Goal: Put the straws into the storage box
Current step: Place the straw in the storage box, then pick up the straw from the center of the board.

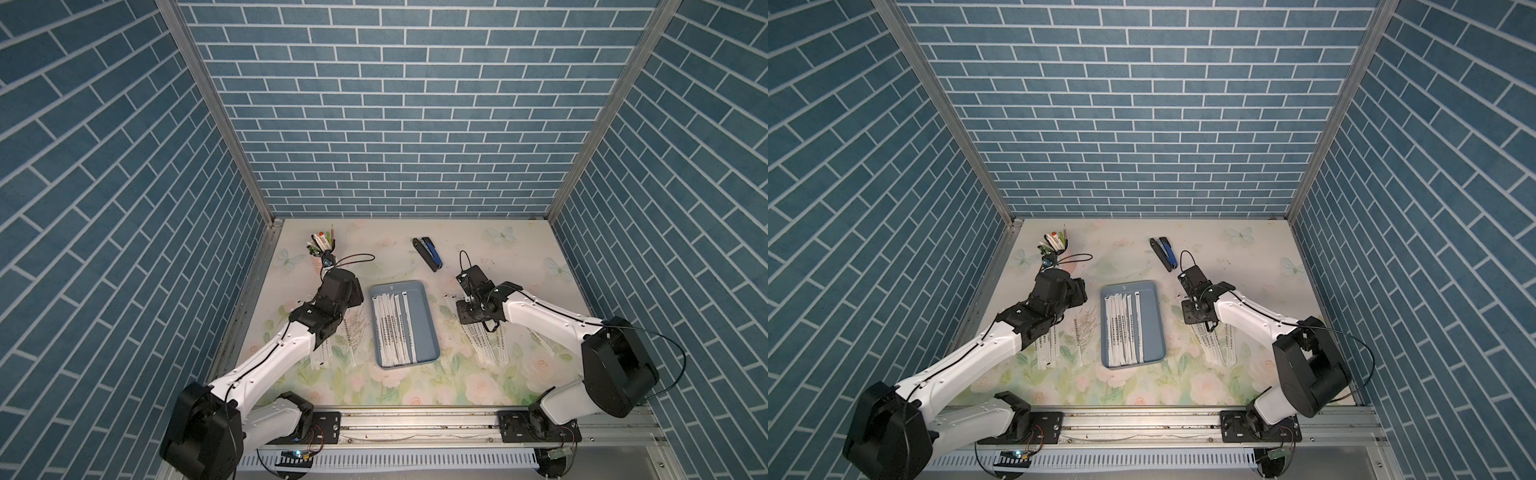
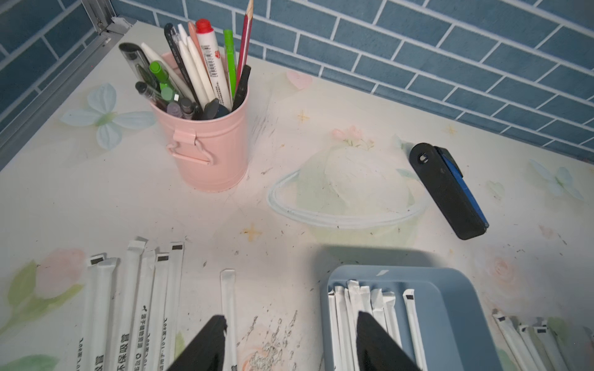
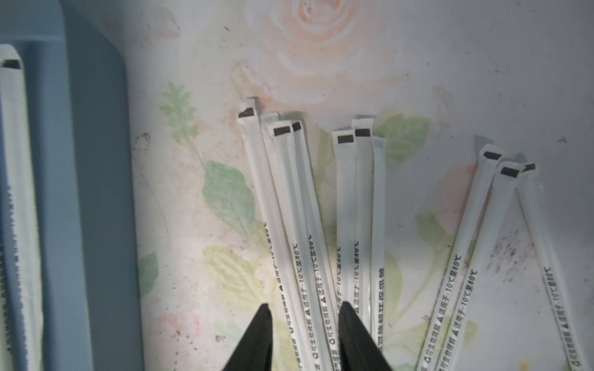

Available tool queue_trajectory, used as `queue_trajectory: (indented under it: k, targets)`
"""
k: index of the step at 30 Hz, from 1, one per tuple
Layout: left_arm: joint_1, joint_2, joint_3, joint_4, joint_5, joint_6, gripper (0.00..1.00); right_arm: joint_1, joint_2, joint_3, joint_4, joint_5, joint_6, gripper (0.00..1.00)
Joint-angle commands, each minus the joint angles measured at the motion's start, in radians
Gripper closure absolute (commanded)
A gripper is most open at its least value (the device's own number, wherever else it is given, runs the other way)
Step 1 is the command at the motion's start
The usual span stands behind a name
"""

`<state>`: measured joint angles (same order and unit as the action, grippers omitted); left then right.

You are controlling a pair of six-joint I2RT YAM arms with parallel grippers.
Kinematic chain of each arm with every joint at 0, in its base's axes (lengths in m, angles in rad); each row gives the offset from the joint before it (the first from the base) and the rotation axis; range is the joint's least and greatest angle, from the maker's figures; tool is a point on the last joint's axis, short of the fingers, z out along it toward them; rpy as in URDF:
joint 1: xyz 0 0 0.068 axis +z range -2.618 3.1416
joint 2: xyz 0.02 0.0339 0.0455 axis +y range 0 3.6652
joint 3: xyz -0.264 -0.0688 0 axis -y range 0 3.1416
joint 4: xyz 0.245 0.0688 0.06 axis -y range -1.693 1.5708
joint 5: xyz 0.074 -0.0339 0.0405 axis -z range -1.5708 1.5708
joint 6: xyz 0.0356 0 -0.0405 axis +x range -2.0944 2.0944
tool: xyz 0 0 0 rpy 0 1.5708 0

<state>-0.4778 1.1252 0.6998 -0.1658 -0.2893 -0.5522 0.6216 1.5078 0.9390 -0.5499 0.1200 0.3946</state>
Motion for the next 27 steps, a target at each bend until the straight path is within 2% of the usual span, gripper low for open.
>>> queue_trajectory:
  k: [1,11,19,27]
  targets:
    - [0.005,-0.017,-0.036,0.018,0.022,0.009,0.32,0.005,0.013,0.008,-0.020,-0.071,-0.019,0.65]
    - [0.007,-0.032,-0.097,0.032,0.001,0.000,0.33,0.055,0.093,0.028,-0.021,-0.061,-0.022,0.77]
    - [0.007,-0.010,-0.101,0.041,0.029,0.000,0.33,0.055,0.155,0.059,-0.047,0.039,-0.056,0.74]
    - [0.007,-0.001,-0.101,0.050,0.040,-0.005,0.33,0.057,0.187,0.043,-0.015,0.022,-0.062,0.76]
